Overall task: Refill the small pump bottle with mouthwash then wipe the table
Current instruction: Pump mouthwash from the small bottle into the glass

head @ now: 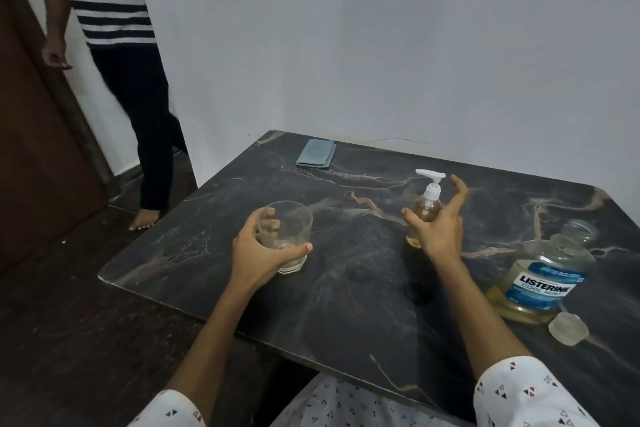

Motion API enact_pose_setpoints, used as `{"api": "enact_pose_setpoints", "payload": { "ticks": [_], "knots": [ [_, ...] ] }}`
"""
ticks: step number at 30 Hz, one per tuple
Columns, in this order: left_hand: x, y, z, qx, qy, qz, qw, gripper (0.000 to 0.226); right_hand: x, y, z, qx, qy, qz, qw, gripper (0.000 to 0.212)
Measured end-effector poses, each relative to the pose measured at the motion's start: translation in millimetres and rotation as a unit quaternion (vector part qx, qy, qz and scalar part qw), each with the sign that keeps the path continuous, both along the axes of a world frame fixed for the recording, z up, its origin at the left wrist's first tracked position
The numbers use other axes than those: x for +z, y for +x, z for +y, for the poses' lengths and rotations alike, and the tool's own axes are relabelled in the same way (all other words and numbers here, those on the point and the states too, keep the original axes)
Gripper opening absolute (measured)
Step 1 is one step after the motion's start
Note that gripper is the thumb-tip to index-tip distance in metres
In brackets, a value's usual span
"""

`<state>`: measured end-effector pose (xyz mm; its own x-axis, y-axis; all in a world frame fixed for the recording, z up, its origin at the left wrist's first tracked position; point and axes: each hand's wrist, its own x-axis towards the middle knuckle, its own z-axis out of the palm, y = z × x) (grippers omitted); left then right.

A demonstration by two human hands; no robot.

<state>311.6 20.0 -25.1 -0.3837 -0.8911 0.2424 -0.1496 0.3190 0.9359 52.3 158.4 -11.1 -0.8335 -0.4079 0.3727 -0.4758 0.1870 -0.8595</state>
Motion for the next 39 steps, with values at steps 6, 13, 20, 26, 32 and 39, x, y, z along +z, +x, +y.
{"api": "enact_pose_setpoints", "payload": {
  "ticks": [6,13,20,26,32,39],
  "knots": [
    [-5,0,-2,-0.011,0.016,0.009,1.000,0.079,21,9,0,0.031,-0.065,0.031,0.997,0.091],
    [-14,-2,4,-0.004,0.036,0.027,0.999,0.075,53,64,-14,0.233,-0.093,0.063,0.966,0.104],
    [-11,0,6,0.012,0.007,0.006,1.000,0.085,42,108,-29,0.327,0.010,0.045,0.944,0.089],
    [-12,1,6,0.013,-0.007,0.001,1.000,0.082,38,119,-33,0.358,0.078,0.034,0.930,0.093],
    [-14,0,6,0.017,-0.012,-0.007,1.000,0.079,36,124,-33,0.316,0.132,0.125,0.931,0.083],
    [-16,-1,4,0.021,-0.003,-0.011,1.000,0.081,36,126,-37,0.236,0.167,0.239,0.927,0.068]
  ]
}}
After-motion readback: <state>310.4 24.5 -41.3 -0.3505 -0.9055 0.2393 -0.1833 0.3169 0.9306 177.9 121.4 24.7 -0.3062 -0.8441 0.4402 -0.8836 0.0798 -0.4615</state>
